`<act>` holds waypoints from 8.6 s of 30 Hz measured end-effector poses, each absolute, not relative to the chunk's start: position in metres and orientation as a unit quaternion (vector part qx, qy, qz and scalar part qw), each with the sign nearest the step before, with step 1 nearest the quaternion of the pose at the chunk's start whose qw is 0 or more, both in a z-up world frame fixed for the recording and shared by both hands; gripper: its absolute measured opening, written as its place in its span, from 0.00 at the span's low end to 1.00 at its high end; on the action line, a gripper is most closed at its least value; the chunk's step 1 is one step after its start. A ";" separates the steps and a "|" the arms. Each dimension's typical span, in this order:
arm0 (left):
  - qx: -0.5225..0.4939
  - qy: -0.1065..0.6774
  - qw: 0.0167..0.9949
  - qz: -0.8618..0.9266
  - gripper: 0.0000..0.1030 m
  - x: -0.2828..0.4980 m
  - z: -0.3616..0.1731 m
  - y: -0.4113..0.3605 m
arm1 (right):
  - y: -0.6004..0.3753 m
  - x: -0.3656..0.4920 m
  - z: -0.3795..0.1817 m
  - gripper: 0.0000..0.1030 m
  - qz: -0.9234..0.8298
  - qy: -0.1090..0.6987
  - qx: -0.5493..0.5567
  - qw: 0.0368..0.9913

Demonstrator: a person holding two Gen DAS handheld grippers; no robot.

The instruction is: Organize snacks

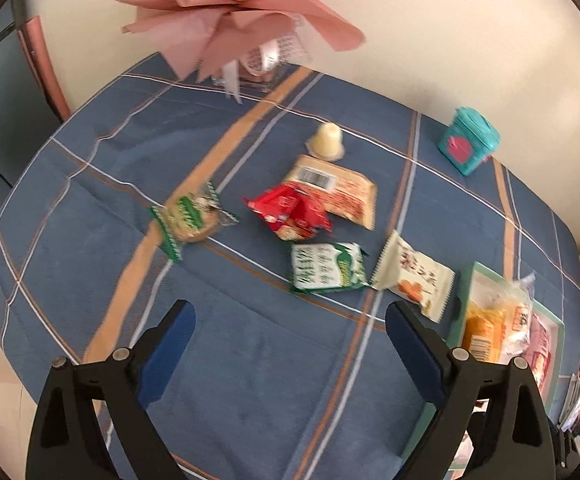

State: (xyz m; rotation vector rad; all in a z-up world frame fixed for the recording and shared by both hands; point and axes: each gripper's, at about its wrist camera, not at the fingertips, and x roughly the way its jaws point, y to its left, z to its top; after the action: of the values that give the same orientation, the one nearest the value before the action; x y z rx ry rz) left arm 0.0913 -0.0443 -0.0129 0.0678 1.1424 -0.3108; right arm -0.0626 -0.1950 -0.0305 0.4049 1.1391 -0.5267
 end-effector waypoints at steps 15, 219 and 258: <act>-0.014 0.530 0.837 -0.134 0.94 0.119 -0.014 -0.010 | -0.170 -0.024 -0.030 1.00 -0.213 0.478 0.201 0.828; 0.022 0.541 0.803 -0.248 0.65 0.016 -0.007 -0.110 | -0.301 -0.168 -0.017 0.56 -0.342 0.438 0.326 0.765; 0.026 0.500 0.838 -0.217 0.92 0.045 -0.003 -0.080 | -0.258 -0.128 -0.016 1.00 -0.313 0.445 0.234 0.806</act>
State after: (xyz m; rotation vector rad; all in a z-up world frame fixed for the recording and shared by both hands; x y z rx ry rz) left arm 0.0447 -0.0796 -0.0032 0.0548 1.0576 -0.4580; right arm -0.1281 -0.2581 -0.0163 0.5007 0.9514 -0.6693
